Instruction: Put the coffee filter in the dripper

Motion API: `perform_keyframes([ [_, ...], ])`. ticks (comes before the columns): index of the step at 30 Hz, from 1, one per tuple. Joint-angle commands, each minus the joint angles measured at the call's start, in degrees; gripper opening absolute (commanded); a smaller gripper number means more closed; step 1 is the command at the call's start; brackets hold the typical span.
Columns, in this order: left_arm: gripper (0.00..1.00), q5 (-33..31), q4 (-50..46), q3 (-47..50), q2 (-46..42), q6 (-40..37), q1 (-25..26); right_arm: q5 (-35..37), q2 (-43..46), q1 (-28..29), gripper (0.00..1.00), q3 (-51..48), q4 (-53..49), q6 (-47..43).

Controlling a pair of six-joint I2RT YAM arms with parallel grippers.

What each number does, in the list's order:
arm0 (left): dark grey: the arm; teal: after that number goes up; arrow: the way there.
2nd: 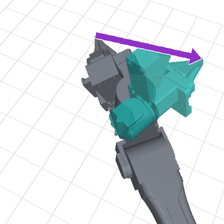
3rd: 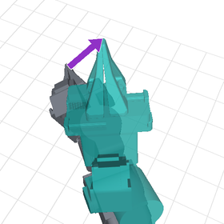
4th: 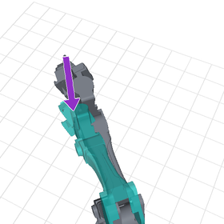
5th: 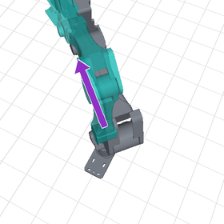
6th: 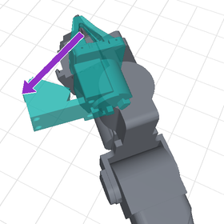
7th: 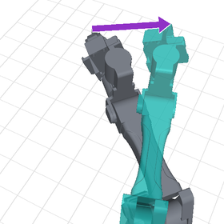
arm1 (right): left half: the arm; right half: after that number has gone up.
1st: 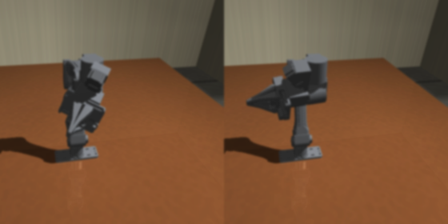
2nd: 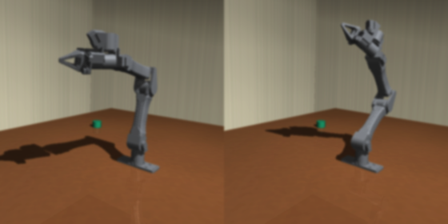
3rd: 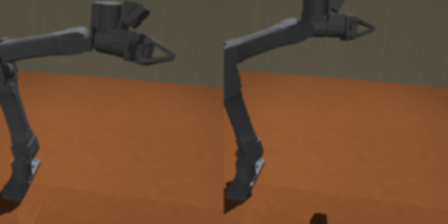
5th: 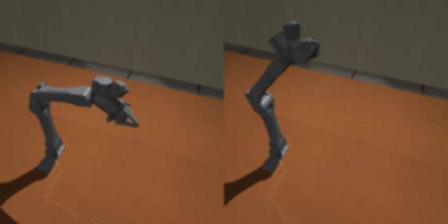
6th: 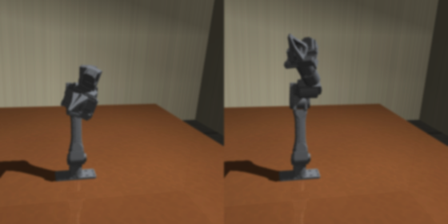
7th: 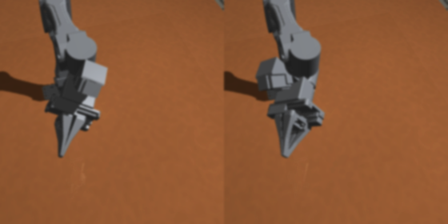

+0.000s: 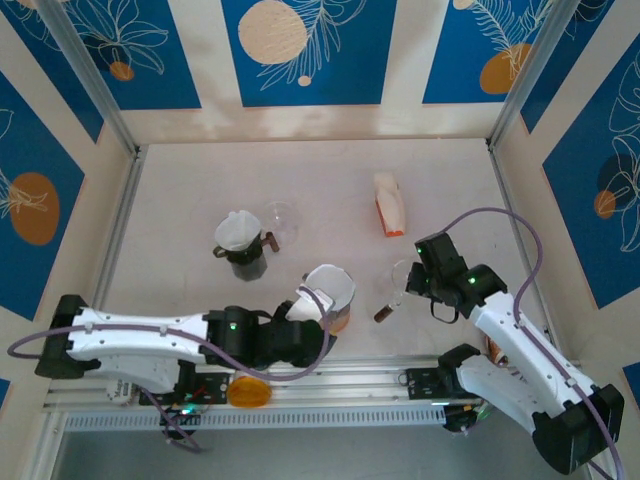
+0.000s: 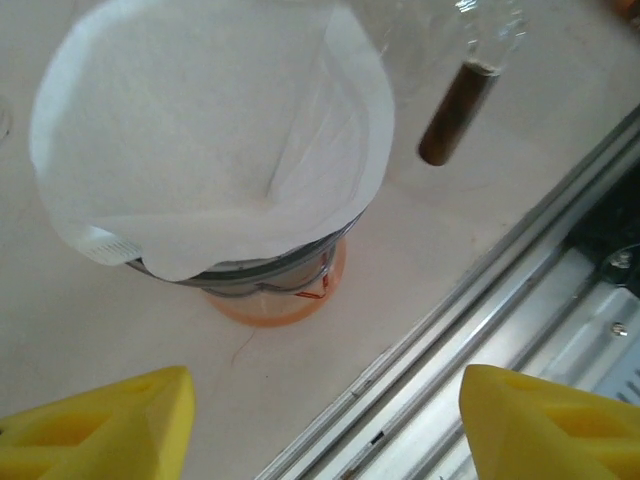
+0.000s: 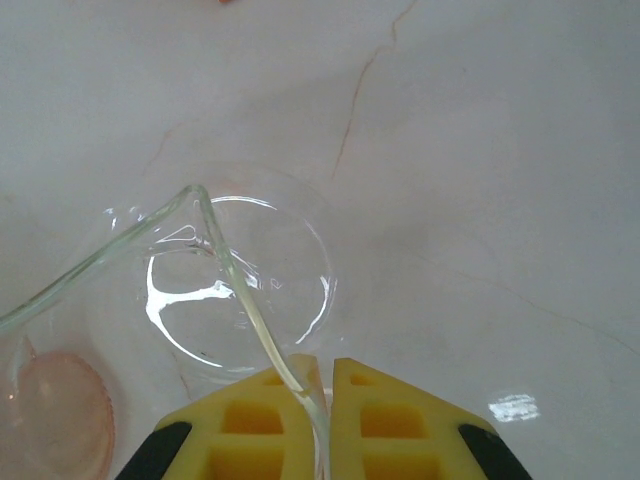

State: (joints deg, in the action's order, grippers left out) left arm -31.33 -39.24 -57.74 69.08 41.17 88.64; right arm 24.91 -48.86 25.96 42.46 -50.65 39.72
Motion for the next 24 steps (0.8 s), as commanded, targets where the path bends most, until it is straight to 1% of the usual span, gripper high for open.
perform_keyframes([
  [1, 0.73, -1.75, 2.84, 2.72, -0.86, 3.02, 0.22, 3.66, 1.62, 0.62, 0.08, 2.08, -4.47, 0.77],
  [4, 0.73, -1.63, 4.17, 3.25, -0.73, 3.13, 0.22, 2.98, -0.48, 1.05, 0.09, 2.74, -4.21, 0.72],
  [8, 0.73, -2.01, 3.15, 3.15, -0.91, 3.38, 0.22, 6.08, -6.64, 1.7, 0.09, 3.48, -4.69, 0.29],
  [12, 0.74, -2.24, 2.86, 4.55, -3.08, 4.33, -0.04, 6.75, -7.91, 2.76, 0.13, 2.82, -4.06, 0.82],
  [19, 0.76, -2.03, 2.77, 7.16, -6.22, 5.77, -1.25, 4.74, -7.66, 2.79, 0.25, 2.37, -2.7, 1.04],
  [24, 0.77, -1.15, 3.56, 8.98, -8.67, 6.88, -2.26, 4.02, -6.33, 3.25, 0.38, 3.75, -3.13, 0.97],
])
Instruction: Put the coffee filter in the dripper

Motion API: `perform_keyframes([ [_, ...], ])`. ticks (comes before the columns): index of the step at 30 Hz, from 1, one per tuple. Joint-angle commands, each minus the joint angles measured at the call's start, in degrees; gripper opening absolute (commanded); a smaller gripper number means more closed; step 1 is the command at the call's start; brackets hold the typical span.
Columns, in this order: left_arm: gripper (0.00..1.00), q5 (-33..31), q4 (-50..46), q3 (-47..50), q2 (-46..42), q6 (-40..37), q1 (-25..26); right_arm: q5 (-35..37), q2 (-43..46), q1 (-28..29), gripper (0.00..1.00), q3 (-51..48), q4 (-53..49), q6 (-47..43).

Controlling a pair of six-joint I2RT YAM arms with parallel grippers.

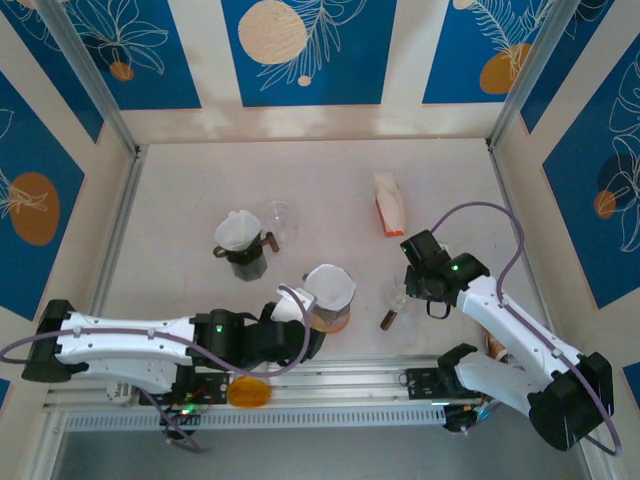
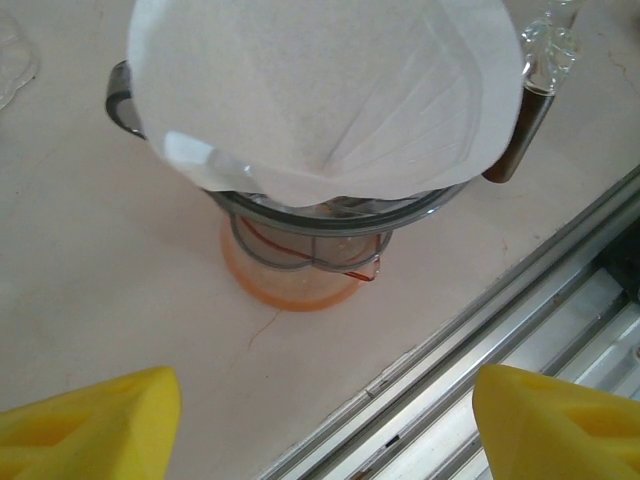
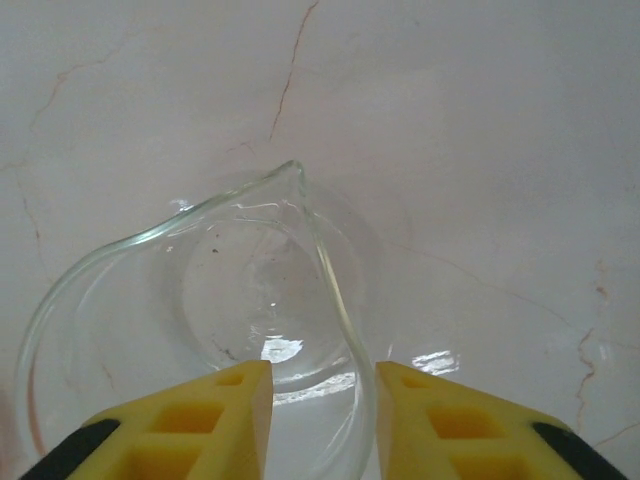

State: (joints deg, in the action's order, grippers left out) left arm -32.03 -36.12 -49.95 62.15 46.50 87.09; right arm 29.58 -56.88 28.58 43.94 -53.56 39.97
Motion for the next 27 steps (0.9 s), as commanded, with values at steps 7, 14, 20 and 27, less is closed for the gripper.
perform_keyframes([
  [7, 0.76, 0.27, -0.01, 4.04, -4.15, 3.63, -1.73, 1.6, 13.61, 12.42, 0.56, 3.93, -0.06, 3.15],
  [14, 0.59, 7.28, 6.28, 12.59, -8.75, 7.5, -6.86, 5.14, 22.27, 34.41, 0.55, -2.2, -1.97, 15.24],
  [20, 0.51, 11.82, 12.62, 16.62, -8.25, 8.41, -9.92, 11.85, 19.56, 52.66, 0.54, -7.9, 4.01, 22.22],
  [27, 0.31, 18.13, 22.77, 20.15, -3.82, 10.24, -13.78, 4.46, 11.15, 52.19, 0.46, -14.49, 19.65, 21.6],
])
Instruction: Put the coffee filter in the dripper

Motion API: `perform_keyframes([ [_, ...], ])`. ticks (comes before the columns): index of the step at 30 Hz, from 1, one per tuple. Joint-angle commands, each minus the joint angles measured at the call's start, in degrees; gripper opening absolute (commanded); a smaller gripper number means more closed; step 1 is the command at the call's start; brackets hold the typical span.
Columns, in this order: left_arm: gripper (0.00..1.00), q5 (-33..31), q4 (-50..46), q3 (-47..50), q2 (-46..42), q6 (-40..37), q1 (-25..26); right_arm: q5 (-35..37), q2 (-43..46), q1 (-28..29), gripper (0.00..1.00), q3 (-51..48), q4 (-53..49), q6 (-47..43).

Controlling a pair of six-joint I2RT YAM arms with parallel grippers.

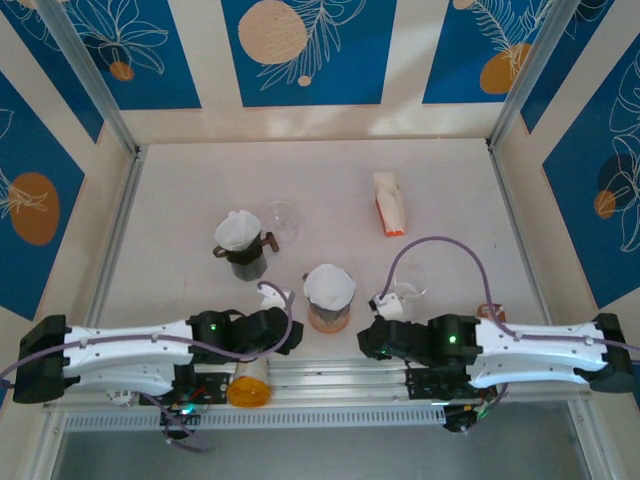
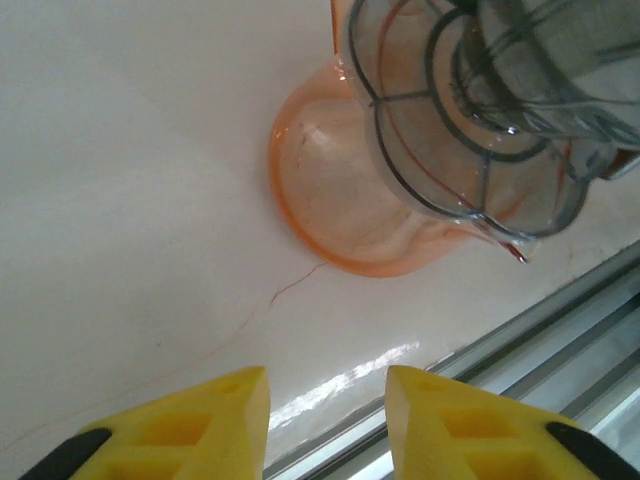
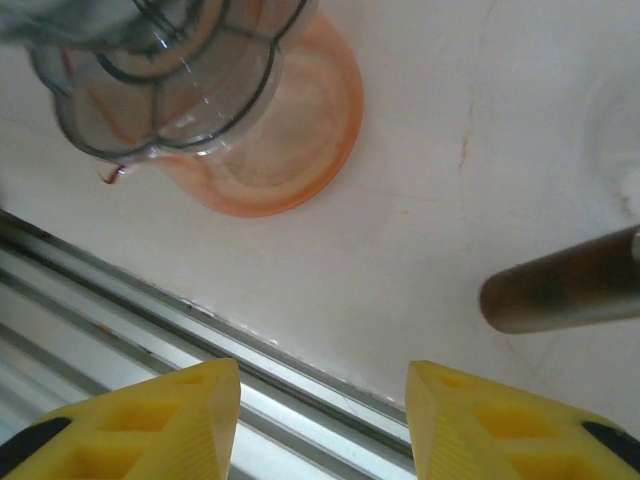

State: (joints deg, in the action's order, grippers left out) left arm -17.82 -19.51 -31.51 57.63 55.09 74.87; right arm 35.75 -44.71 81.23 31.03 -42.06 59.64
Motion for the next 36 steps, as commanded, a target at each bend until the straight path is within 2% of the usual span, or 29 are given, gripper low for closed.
perform_keyframes([
  [1, 0.27, 4.76, 7.67, 2.48, 1.04, 2.09, -2.24, -2.47, -1.65, -1.15, 0.45, -2.19, 9.44, 1.73],
  [4, 0.2, 5.69, 11.33, 4.15, 1.86, 2.71, -2.93, -3.58, -2.32, -2.34, 0.45, -3.14, 11.6, 0.62],
  [9, 0.0, 6.68, 14.38, 4.7, 4.4, 3.17, -3.42, -8.45, -2.19, -5.95, 0.41, -5.74, 16.24, -1.32],
  [16, 0.0, 9.4, 18.54, 4.11, 9.43, 4.11, -4.59, -9.59, -5.55, -7.14, 0.33, -7.01, 20.12, -2.49],
  [23, 0.0, 9.34, 25.13, 5.84, 12.31, 7.3, -5.95, -8.42, -6.58, -8.1, 0.31, -9.22, 24.64, -2.59],
  [29, 0.0, 7.29, 27.21, 5.88, 13.05, 8.0, -5.96, -8.02, -8.61, -9.4, 0.3, -10.98, 29.79, -2.76],
  [36, 0.0, 8.36, 30.47, 5.56, 16.54, 8.72, -7.68, -9.19, -12.04, -12.34, 0.29, -11.82, 35.23, -3.58],
])
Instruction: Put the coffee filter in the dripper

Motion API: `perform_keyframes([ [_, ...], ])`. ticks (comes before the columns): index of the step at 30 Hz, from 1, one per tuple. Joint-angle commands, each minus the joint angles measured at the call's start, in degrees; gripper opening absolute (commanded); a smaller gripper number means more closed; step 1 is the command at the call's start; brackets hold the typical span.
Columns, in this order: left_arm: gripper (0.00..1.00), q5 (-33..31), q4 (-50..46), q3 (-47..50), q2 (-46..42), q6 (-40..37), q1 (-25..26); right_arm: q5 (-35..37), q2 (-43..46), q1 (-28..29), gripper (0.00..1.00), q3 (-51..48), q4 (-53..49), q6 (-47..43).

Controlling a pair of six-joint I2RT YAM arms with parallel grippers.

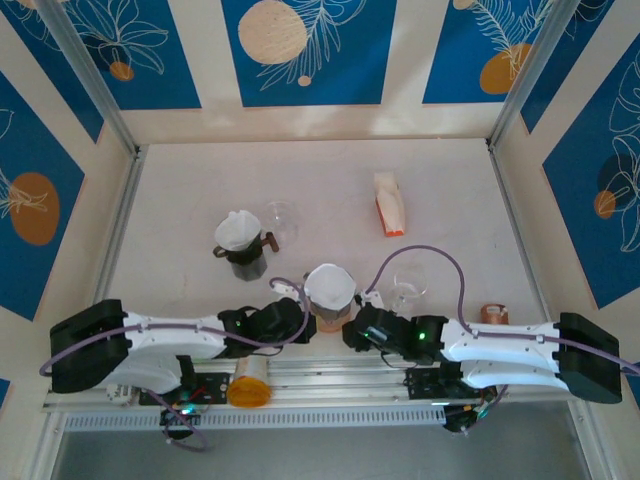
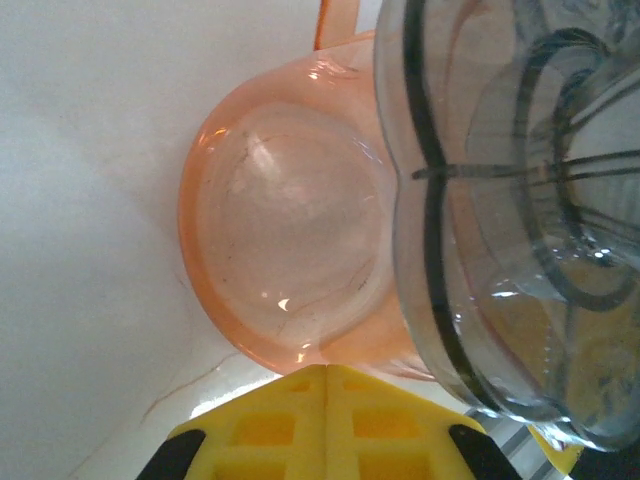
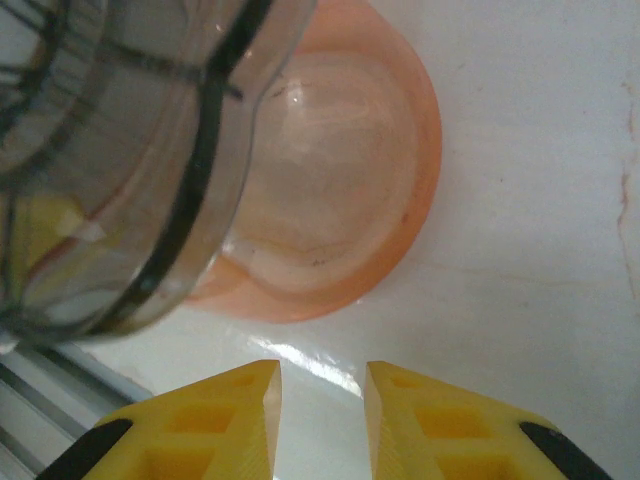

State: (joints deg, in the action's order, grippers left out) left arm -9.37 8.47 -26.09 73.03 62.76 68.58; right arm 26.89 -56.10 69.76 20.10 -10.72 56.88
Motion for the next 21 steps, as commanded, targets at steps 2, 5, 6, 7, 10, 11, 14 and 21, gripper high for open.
perform_keyframes([
  [2, 0.0, 0.14, 3.49, 0.18, 1.99, 1.22, -2.16, -0.48, -1.13, -1.64, 0.29, -1.29, 5.22, -0.95],
  [5, 0.0, 0.64, 5.41, -0.12, 3.8, 1.3, -3.04, -0.71, -1.62, -2.9, 0.29, -1.74, 7.56, -1.48],
  [6, 0.0, 0.81, 6.03, -0.32, 4.48, 1.18, -3.33, -0.87, -1.82, -3.53, 0.29, -1.75, 8.24, -1.6],
  [7, 0.0, 0.95, 6.44, -0.71, 5.05, 1.09, -3.57, -0.96, -2.11, -4.21, 0.29, -1.73, 8.76, -1.8],
  [10, 0.0, 1.28, 7.33, -1.76, 6.82, 0.71, -4.34, -1.58, -2.91, -6.17, 0.29, -1.42, 9.91, -2.61],
  [11, 0.0, 1.28, 7.64, -2.12, 7.3, 0.52, -4.67, -1.79, -3.25, -6.82, 0.29, -1.31, 10.27, -2.86],
  [14, 0.0, 1.42, 9.04, -3.22, 9.21, 0.24, -5.72, -2.61, -4.44, -9.12, 0.28, -0.25, 10.88, -4.16],
  [21, 0.0, 3.4, 10.22, -7.33, 14.02, -0.95, -8.51, -5.28, -7.21, -14.93, 0.28, 2.94, 11.97, -7.87],
])
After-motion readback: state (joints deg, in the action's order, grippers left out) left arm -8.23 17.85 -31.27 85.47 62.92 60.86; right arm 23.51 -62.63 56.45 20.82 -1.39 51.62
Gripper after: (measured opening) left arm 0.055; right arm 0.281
